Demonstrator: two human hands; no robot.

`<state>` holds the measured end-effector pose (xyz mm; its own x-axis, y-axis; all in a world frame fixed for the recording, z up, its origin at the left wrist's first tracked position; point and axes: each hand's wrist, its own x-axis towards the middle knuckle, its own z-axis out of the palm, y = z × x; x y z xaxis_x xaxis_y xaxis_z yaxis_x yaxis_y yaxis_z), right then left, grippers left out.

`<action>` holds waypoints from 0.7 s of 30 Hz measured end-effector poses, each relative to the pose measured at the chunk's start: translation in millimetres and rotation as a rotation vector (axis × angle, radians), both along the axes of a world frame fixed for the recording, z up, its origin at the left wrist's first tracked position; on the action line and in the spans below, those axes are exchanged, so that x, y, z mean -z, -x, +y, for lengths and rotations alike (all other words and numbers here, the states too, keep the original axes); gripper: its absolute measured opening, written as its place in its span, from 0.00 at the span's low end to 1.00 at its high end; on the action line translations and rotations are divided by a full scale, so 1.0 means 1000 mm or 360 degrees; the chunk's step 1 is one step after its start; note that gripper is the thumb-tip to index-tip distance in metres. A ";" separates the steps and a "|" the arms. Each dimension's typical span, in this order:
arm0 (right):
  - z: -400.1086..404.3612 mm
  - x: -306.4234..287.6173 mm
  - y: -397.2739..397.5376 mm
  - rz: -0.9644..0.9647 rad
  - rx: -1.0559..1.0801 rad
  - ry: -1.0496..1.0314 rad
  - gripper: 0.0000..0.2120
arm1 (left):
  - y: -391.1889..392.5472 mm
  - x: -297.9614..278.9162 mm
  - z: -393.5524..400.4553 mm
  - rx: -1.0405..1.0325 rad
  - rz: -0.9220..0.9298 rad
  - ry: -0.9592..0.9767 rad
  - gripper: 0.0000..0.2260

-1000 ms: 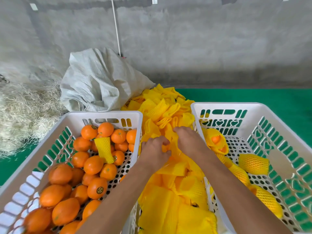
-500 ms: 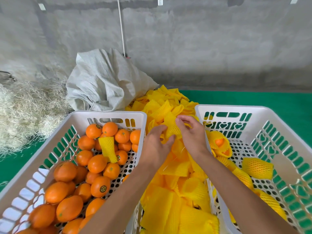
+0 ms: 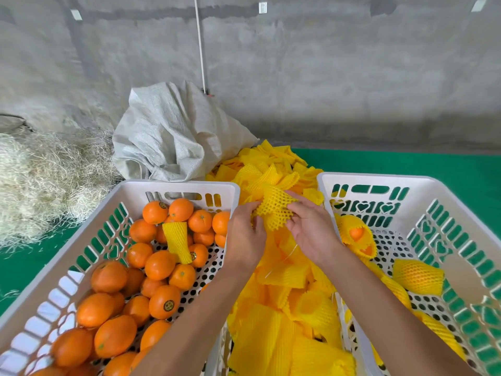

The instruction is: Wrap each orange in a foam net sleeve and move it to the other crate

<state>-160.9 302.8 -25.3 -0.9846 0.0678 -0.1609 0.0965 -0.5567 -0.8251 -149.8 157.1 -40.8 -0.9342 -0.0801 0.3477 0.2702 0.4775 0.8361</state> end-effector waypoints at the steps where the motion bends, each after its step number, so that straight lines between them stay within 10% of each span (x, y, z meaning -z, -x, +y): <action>1: 0.001 -0.003 0.000 -0.0091 -0.0040 0.0149 0.12 | -0.001 -0.001 0.001 -0.0002 0.0010 -0.0020 0.14; 12: 0.010 -0.014 -0.004 -0.0441 -0.0309 -0.0114 0.07 | 0.007 -0.019 -0.002 0.0519 -0.0898 -0.1304 0.17; 21: 0.014 -0.001 0.002 -0.0229 -0.0133 0.0019 0.20 | 0.027 -0.038 -0.062 -0.0229 -0.0067 -0.0786 0.07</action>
<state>-162.6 316.9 -24.1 -0.9535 -0.0164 -0.3008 0.2596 -0.5515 -0.7927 -176.8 95.2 -3.1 -0.9140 -0.3539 0.1984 0.1922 0.0527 0.9799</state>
